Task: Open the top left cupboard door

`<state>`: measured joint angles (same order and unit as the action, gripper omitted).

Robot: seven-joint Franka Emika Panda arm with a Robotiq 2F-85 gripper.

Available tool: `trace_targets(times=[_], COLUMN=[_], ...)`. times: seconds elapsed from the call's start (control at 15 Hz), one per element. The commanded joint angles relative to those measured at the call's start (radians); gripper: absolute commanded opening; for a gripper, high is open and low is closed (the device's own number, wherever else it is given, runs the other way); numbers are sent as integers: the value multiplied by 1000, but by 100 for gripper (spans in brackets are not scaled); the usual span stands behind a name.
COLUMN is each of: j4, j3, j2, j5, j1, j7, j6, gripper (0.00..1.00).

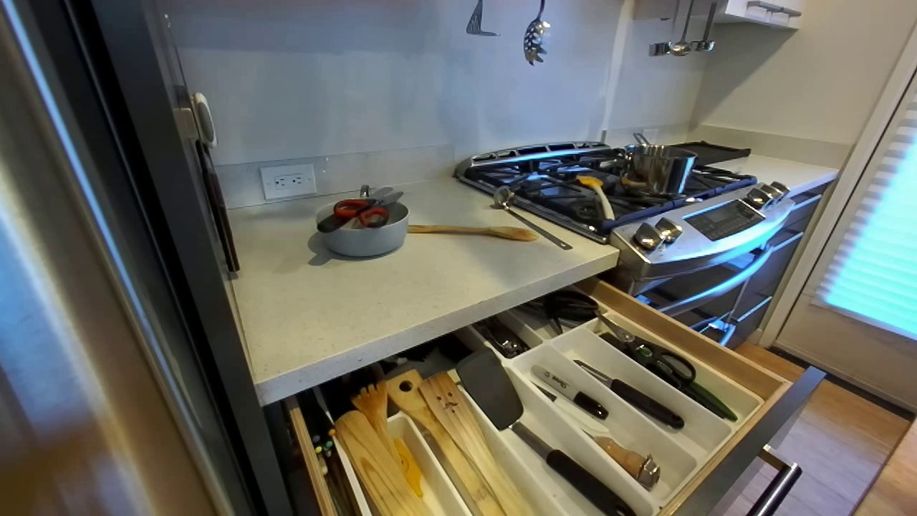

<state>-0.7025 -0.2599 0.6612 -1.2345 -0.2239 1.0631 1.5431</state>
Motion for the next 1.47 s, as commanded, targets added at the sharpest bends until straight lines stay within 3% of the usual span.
trace_targets(times=[0.0, 0.27, 0.73, 0.93, 1.13, 1.4], j4=[-20, 1, 18, 51, 61, 92], j3=[56, 115, 243, 272, 269, 209], j2=[-46, -67, -77, -26, 27, 93], j5=[92, 212, 485, 551, 563, 497], j1=[20, 60, 142, 175, 199, 206], j7=[-94, -60, -148, -86, -58, -2], j6=[12, 142, 257, 431, 580, 672], gripper=[100, 100, 100, 100, 100, 100])
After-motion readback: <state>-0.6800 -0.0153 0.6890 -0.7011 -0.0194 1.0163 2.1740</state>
